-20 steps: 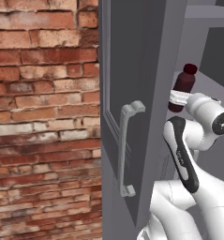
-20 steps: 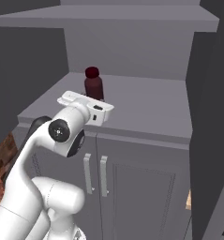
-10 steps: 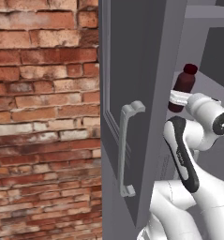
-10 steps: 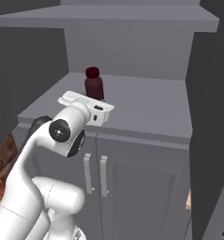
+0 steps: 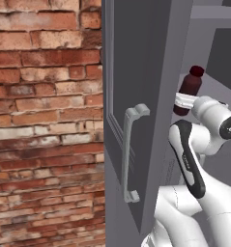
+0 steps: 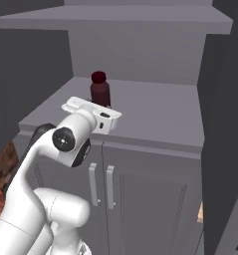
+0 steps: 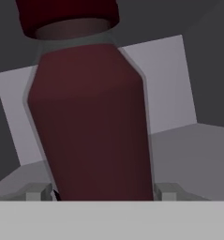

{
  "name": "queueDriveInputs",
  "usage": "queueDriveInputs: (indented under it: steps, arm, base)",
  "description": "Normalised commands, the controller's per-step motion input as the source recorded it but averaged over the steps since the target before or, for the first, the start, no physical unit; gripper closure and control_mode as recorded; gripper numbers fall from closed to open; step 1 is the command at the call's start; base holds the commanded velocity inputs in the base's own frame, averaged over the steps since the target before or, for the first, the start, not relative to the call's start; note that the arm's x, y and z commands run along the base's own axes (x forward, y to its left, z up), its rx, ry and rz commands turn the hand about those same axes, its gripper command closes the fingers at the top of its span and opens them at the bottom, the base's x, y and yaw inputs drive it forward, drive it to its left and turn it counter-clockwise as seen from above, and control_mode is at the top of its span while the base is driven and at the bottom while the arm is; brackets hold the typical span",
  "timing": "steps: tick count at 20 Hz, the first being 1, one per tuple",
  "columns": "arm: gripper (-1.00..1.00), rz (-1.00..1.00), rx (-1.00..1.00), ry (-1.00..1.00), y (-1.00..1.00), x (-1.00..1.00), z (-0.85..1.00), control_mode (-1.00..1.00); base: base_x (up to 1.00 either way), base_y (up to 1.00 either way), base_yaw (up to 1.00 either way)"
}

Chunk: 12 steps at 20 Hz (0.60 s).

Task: Pick the juice from the counter and place it in the open cabinet.

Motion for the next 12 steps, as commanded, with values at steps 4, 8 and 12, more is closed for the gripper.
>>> queueDriveInputs:
  steps: [4, 8, 12]
  arm:
    - [1.0, 0.0, 0.0, 0.0, 0.0, 0.15, -0.22, -1.0]
    - [1.0, 0.0, 0.0, 0.0, 0.02, 0.22, -0.21, -1.0]
    - [1.0, 0.0, 0.0, 0.0, 0.11, 0.34, -0.24, -1.0]
  base:
    - [0.0, 0.0, 0.0]
    - [0.0, 0.0, 0.0]
    - [0.0, 0.0, 0.0]
